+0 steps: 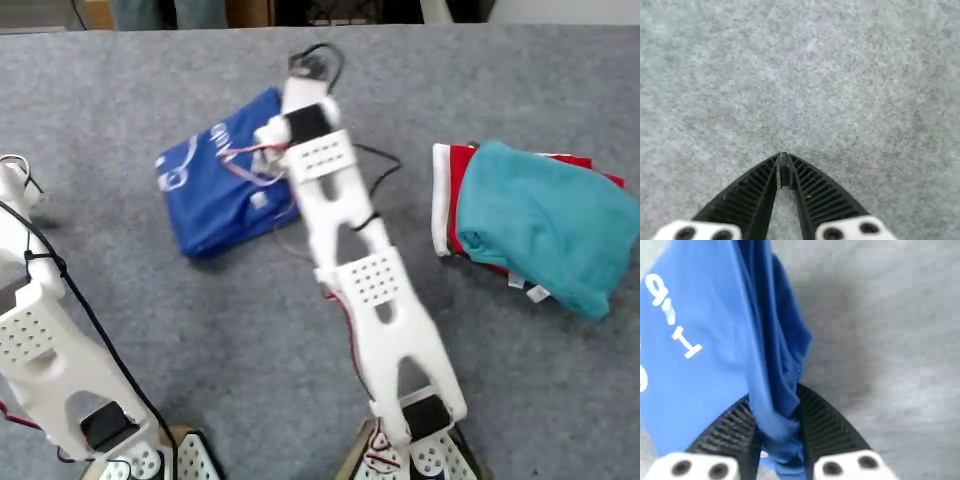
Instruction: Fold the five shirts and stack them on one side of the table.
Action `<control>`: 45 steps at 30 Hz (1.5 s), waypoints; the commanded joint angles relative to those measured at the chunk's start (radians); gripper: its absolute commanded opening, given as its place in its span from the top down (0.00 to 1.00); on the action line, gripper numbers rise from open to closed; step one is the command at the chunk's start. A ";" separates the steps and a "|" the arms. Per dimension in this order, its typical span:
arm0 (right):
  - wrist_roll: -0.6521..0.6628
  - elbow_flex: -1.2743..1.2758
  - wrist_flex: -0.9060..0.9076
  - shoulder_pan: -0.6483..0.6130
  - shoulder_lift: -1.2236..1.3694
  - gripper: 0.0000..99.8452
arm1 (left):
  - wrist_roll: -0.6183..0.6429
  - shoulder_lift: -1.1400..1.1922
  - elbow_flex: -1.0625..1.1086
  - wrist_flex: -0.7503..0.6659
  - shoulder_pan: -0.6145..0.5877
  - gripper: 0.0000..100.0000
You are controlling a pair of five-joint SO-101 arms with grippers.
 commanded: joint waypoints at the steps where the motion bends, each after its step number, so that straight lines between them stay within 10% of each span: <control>1: 0.046 0.038 0.003 0.100 -0.142 0.99 | 0.008 -0.008 -0.053 -0.008 -0.007 0.97; 19: 0.336 0.868 0.003 0.594 -0.877 0.99 | 0.008 -0.005 -0.053 -0.008 0.005 0.97; 45: 0.706 1.079 0.002 1.209 -1.024 0.98 | 0.008 -0.003 -0.028 -0.006 0.062 0.97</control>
